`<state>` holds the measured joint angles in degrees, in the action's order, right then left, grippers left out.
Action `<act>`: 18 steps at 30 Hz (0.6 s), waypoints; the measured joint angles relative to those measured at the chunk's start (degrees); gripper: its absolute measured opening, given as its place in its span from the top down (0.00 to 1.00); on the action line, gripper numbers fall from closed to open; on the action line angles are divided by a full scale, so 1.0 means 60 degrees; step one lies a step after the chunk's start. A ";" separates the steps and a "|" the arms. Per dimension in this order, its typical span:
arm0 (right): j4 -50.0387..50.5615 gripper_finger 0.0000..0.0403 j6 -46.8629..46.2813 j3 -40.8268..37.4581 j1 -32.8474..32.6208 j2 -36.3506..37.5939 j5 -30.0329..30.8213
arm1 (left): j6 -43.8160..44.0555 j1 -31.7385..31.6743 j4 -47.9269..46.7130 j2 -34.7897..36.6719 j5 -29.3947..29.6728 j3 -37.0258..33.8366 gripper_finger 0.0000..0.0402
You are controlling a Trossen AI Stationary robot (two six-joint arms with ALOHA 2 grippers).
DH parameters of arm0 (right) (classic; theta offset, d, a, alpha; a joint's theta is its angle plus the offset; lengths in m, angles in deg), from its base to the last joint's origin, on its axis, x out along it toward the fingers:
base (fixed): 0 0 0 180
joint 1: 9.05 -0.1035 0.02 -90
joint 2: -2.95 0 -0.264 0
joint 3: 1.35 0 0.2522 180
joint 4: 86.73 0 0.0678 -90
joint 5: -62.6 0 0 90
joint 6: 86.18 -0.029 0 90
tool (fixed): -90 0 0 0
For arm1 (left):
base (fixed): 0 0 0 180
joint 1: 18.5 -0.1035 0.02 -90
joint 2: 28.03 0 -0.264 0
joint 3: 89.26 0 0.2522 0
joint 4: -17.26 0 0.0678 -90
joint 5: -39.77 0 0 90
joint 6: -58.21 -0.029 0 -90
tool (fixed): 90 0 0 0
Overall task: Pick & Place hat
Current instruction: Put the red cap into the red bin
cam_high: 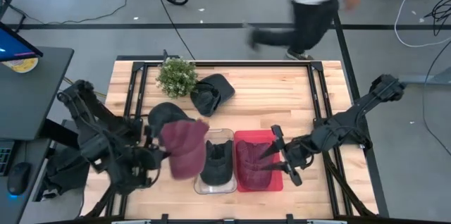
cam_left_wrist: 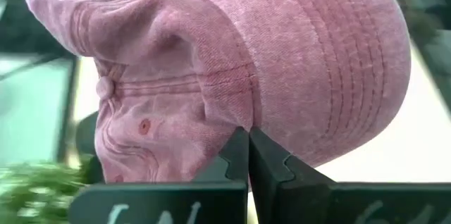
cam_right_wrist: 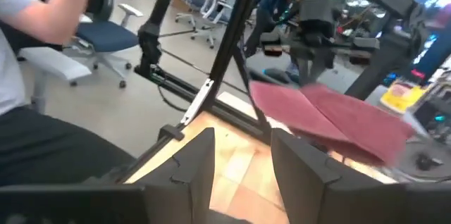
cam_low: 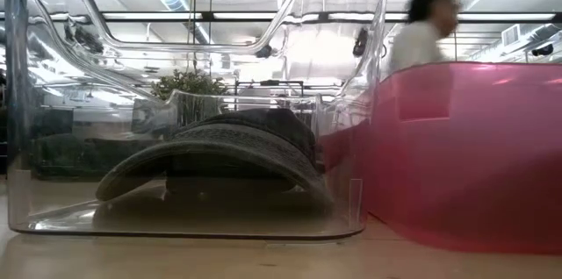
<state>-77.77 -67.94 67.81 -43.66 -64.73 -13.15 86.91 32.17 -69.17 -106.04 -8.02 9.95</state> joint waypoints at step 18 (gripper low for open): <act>-0.0623 0.64 -0.0069 0.0000 0.0897 -0.1370 0.1077 | -0.2695 -0.2271 0.0950 -0.2849 -0.0230 0.0206 1.00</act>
<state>-81.50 -68.36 67.81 -38.27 -72.96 -6.68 70.74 18.54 -63.47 -123.13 -9.40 11.19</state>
